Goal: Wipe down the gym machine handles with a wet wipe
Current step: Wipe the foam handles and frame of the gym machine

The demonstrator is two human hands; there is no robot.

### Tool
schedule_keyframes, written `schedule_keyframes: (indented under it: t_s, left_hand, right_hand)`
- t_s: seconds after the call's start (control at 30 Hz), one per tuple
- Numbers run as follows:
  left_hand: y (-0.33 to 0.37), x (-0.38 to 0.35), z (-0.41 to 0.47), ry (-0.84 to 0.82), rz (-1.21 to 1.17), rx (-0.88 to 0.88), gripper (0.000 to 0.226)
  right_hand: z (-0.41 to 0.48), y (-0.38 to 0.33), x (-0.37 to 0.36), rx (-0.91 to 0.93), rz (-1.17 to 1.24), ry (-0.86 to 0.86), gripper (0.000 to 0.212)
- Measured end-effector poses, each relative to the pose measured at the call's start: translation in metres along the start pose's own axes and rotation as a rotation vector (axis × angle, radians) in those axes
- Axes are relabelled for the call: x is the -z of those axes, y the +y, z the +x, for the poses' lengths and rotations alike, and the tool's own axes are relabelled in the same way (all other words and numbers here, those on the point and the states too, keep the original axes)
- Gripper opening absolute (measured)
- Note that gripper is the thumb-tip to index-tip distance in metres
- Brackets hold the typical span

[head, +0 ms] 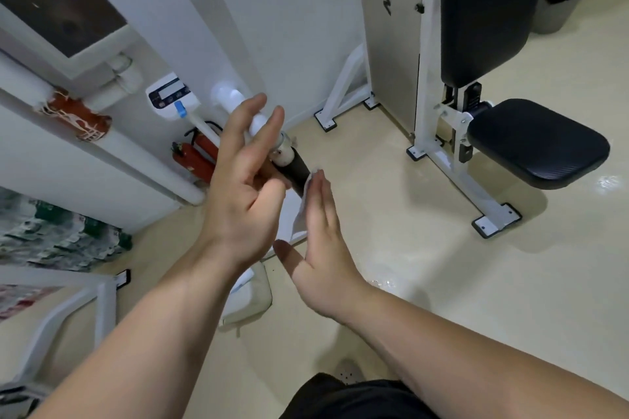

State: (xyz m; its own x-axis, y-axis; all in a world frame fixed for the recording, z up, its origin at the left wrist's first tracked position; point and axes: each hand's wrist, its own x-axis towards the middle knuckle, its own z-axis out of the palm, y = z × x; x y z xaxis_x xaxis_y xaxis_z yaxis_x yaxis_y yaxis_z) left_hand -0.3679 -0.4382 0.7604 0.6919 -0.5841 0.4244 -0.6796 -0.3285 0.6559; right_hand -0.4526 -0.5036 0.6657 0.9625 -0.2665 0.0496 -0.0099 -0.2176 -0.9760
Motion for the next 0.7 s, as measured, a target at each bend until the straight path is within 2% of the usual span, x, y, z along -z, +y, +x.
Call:
schedule_keyframes:
  t_s: [0.13,0.3,0.4,0.47,0.5,0.6,0.63,0.7]
  left_hand:
    - [0.0,0.001,0.003,-0.051,-0.103,0.037,0.081]
    - [-0.007,0.01,0.006,-0.133,-0.029,-0.121,0.083]
    - [-0.013,0.016,-0.011,0.032,-0.019,-0.189,0.066]
    - [-0.018,0.014,-0.031,0.153,-0.086,-0.083,0.056]
    - [-0.022,0.013,-0.04,0.159,-0.137,0.003,0.053]
    - [-0.04,0.015,-0.049,-0.033,-0.304,0.295,0.037]
    - [-0.046,0.018,-0.048,-0.115,-0.356,0.347,0.03]
    - [-0.054,0.025,-0.043,-0.23,-0.407,0.336,0.018]
  right_hand:
    - [0.003,-0.005,0.002,0.097,-0.09,0.083,0.096]
    - [0.021,0.0,0.021,0.064,-0.13,0.128,0.09]
    - [0.004,-0.01,0.016,0.112,-0.136,0.171,0.087]
    - [-0.006,-0.013,0.002,0.143,-0.169,0.251,0.082]
    - [-0.009,-0.014,-0.006,0.146,-0.192,0.289,0.08]
    - [-0.012,-0.016,-0.031,0.116,-0.191,0.335,0.08]
    - [-0.013,-0.019,-0.039,0.102,-0.181,0.343,0.081]
    - [-0.016,-0.026,-0.054,0.066,-0.183,0.363,0.083]
